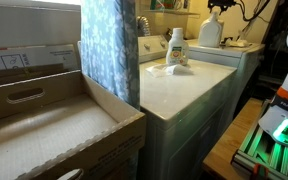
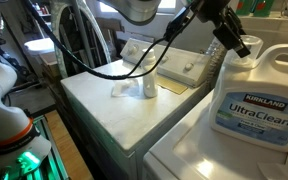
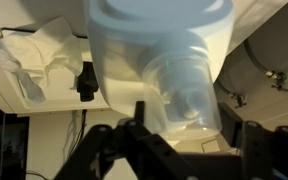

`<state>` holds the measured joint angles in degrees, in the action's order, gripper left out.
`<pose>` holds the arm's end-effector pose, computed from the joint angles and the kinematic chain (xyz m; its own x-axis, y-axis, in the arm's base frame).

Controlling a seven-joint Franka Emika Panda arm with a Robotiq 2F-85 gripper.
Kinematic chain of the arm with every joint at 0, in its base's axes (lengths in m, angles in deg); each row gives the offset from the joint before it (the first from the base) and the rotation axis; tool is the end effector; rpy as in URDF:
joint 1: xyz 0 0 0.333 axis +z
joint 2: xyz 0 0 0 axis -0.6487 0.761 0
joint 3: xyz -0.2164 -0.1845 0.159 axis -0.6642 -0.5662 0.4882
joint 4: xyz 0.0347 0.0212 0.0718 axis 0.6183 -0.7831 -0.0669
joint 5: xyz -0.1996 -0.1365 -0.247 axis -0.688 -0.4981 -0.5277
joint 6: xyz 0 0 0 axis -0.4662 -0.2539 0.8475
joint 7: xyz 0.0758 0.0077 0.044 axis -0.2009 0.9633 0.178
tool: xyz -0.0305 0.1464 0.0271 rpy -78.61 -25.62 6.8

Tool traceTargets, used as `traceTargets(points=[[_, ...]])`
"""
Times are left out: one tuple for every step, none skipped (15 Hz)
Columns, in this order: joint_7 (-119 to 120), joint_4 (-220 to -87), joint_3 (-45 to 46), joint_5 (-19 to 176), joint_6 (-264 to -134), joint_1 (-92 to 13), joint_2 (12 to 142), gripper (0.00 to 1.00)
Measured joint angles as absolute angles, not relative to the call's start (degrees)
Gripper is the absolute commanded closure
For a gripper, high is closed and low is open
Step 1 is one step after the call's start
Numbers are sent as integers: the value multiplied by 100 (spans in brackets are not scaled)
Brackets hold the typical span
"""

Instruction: Take the caps off the containers

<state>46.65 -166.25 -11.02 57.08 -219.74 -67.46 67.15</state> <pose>0.4736 -0.4132 0.5551 0.1005 -0.7011 0.7060 -0.9119 -0.3487 -0.2165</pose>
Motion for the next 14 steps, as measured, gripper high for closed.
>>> traceTargets(points=[[4666,-16608,-1115,5709,-21959,-6749,6714,56],[4684,-16604,-1118,5709,-21945,-6750,6715,56],[4705,-16601,-1118,5709,-21936,-6749,6715,56],[4728,-16598,-1117,5709,-21929,-6749,6715,56],[4743,-16595,-1117,5709,-21924,-6749,6715,56],[4759,-16590,-1117,5709,-21915,-6749,6715,56],[4779,-16585,-1116,5709,-21905,-6748,6715,56],[4797,-16577,-1116,5709,-21892,-6747,6713,56],[4800,-16566,-1116,5708,-21869,-6746,6710,56],[4800,-16547,-1116,5694,-21846,-6745,6704,56],[4800,-16500,-1118,5672,-21845,-6745,6686,56],[4797,-16445,-1118,5646,-21843,-6745,6659,56],[4795,-16392,-1118,5613,-21837,-6745,6627,56],[4791,-16341,-1117,5582,-21821,-6743,6591,56]])
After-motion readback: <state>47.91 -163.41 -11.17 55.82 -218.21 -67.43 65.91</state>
